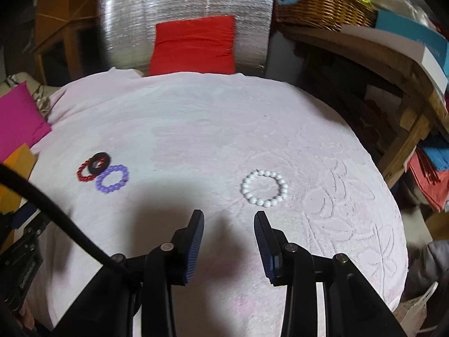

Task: Organize jewelry
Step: 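Lower the right tool onto the white pearl bracelet while the left tool reaches the black heart charm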

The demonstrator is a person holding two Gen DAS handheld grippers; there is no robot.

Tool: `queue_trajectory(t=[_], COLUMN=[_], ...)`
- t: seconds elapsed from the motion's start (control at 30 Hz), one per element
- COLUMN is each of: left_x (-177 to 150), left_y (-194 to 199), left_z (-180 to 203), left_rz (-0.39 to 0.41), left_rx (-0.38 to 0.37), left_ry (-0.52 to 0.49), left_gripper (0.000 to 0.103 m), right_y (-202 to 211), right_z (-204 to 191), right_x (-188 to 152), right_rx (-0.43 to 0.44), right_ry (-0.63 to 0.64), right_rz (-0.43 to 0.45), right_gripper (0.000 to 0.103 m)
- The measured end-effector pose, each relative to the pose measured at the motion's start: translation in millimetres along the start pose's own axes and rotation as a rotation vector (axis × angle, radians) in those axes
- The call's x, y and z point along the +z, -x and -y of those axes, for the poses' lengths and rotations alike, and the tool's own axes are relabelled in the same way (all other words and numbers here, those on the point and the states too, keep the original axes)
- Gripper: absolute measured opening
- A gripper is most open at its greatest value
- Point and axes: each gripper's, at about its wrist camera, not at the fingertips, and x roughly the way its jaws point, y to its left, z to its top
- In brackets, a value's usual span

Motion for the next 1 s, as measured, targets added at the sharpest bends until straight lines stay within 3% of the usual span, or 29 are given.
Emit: queue_trajectory(t=[0.67, 1.0], left_x=[3.5, 20.3], left_y=[-9.5, -41.6], left_z=[4.4, -3.3], left_rz=[-0.024, -0.09], left_rx=[-0.017, -0.09], left_ry=[0.019, 0.057], left_gripper=[0.035, 0.038], right_y=[-54.2, -76.3], right_z=[71.4, 95.6], right_x=[15.7, 27.2], right_rx=[-0.065, 0.024], right_ry=[-0.251, -0.353], right_rz=[-0.089, -0.145], right_gripper=[0.041, 0.041])
